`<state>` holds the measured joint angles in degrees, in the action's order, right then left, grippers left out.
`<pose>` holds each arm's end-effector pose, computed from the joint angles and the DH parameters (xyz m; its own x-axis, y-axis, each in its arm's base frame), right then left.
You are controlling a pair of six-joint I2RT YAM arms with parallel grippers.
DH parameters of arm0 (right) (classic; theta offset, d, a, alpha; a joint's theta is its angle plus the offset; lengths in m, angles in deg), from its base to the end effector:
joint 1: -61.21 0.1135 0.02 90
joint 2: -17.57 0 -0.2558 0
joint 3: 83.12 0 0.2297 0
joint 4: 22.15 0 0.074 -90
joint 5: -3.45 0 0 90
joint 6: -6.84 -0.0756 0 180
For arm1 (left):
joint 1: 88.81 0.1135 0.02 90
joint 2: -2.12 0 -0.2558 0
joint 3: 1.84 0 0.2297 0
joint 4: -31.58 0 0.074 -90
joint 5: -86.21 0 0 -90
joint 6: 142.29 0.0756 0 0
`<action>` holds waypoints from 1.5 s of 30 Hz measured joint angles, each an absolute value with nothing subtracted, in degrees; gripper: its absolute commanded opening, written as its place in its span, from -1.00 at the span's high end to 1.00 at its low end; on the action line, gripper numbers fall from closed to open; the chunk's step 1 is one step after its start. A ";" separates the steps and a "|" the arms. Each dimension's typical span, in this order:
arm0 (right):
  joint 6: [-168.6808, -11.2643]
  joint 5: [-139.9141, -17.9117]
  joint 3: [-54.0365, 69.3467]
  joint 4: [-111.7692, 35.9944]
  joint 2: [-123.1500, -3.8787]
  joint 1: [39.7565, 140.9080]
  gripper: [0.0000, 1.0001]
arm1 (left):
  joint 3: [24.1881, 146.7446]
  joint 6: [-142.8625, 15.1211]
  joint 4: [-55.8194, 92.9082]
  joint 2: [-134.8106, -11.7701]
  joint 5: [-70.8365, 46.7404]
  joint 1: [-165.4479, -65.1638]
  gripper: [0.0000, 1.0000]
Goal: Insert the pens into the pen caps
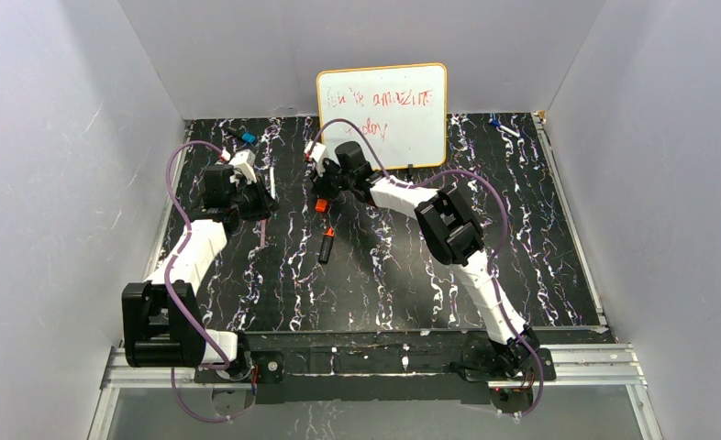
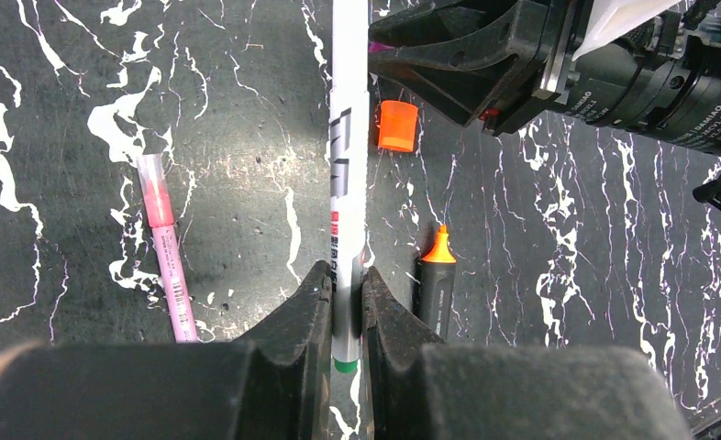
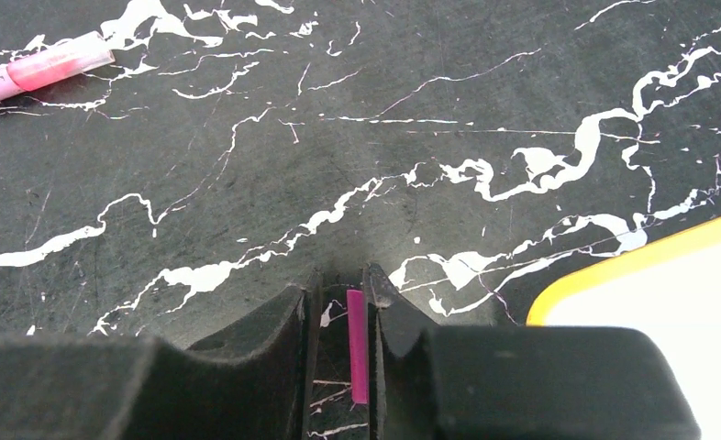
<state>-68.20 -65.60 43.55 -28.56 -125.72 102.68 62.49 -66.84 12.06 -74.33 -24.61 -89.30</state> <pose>0.4154 0.4032 0.1441 -0.0599 -0.3747 -0.9252 -0.9114 0.3986 -0.1024 0.3076 -0.0295 0.2381 -0.5858 -0.2298 -0.7772 0.1688 0.9033 -0.3944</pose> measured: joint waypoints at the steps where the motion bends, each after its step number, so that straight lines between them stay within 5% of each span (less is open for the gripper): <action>1: -68.04 -65.60 43.57 -28.56 -125.72 102.64 0.37 | 62.49 -66.84 12.06 -74.33 -24.63 -89.30 1.00; 22: -64.26 -66.74 43.61 -32.19 -125.72 101.72 0.44 | 62.49 -66.84 12.04 -74.50 -25.35 -89.30 1.00; 32: -62.06 -67.55 44.68 -33.87 -125.72 101.74 0.97 | 62.49 -66.79 11.86 -74.53 -25.44 -89.30 1.00; 45: -64.74 -69.43 36.99 -27.88 -122.04 101.78 0.97 | 62.46 -66.66 12.26 -75.31 -26.88 -89.28 1.00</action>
